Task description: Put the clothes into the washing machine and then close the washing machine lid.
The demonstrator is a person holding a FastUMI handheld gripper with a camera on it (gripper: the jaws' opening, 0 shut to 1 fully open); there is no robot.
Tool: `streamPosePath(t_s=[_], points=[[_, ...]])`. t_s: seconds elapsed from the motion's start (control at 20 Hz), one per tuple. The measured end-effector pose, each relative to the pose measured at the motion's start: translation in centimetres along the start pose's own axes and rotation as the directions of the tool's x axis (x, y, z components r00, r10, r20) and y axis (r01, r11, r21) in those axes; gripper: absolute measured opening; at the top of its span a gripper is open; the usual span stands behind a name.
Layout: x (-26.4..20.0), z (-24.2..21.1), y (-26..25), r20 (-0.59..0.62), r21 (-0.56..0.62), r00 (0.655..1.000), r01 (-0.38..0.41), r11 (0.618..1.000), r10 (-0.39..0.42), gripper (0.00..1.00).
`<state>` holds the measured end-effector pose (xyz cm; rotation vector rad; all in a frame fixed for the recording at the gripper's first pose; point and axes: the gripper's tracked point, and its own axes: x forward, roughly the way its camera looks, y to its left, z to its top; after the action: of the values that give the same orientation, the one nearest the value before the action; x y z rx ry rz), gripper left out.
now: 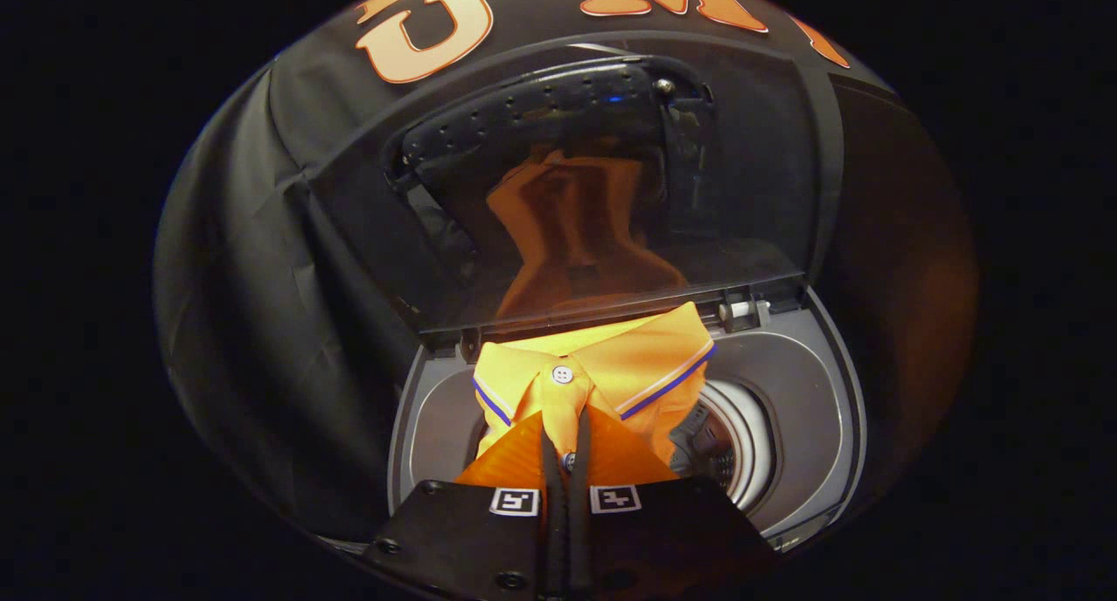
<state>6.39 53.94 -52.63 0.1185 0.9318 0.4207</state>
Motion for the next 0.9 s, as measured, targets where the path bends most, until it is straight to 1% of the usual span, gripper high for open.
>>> streamPosePath(t_s=[0.05,0.15,0.25,0.35,0.45,0.55,0.65,0.8,0.9], points=[[1.1,-0.7,-0.3,-0.032,0.007,0.999,0.006,1.000,-0.006,0.08],[2.8,-2.3,-0.6,-0.120,0.057,0.993,0.012,0.998,-0.005,0.08],[4.2,-3.4,-1.5,-0.162,0.101,0.986,0.046,0.994,-0.029,0.08],[5.4,-4.5,-2.4,-0.199,0.093,0.978,0.075,0.993,-0.056,0.08],[6.3,-5.9,-3.6,-0.242,0.060,0.966,0.105,0.993,-0.088,0.08],[7.2,-7.1,-4.1,-0.310,0.072,0.944,0.140,0.987,-0.112,0.08],[7.6,-8.1,-4.4,-0.367,0.087,0.923,0.157,0.984,-0.115,0.08],[8.0,-8.8,-4.7,-0.411,0.075,0.901,0.187,0.980,-0.140,0.08],[8.0,-8.6,-4.6,-0.418,0.074,0.897,0.192,0.979,-0.144,0.08]])
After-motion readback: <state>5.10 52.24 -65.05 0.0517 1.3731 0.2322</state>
